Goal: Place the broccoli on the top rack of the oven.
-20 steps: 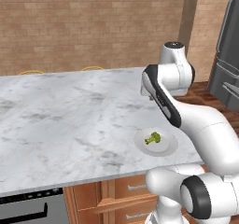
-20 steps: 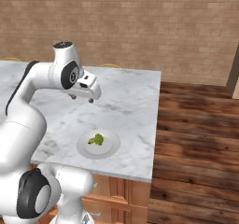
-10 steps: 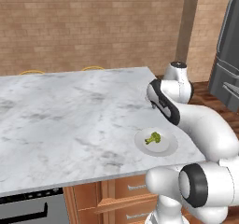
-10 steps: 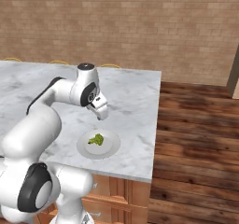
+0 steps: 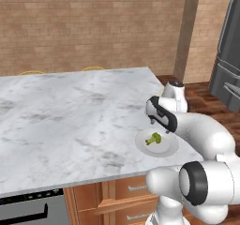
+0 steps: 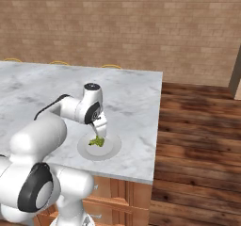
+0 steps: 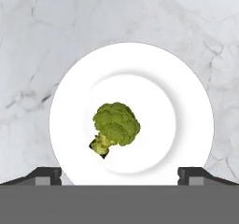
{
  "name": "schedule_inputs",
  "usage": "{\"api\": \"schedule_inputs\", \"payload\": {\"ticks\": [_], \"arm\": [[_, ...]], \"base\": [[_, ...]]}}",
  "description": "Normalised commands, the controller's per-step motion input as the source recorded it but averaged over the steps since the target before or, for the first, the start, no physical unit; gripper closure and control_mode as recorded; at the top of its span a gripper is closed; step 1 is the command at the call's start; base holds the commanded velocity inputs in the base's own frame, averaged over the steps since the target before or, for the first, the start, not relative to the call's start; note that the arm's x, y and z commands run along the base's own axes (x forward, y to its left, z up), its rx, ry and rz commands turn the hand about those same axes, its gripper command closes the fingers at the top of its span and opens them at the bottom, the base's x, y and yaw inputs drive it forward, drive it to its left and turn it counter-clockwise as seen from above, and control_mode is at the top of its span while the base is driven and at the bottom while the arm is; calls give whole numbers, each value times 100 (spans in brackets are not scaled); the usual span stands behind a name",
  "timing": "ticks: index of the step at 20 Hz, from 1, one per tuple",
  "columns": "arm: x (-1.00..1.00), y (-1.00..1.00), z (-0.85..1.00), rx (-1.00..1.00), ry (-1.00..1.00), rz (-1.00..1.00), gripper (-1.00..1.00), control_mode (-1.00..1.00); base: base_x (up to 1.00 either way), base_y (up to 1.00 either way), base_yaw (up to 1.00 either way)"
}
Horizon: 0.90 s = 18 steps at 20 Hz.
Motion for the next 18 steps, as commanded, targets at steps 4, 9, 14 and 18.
{"api": "schedule_inputs", "payload": {"ticks": [4, 9, 14, 18], "arm": [[5, 0, -63, -1, 8, 0, -100, -100], [15, -6, -40, -3, 1, 0, -100, -100], [18, -5, -22, 0, 0, 0, -100, -100], [16, 0, -24, 0, 0, 0, -100, -100]], "base": [[0, 0, 0], [0, 0, 0], [0, 0, 0], [0, 0, 0]]}}
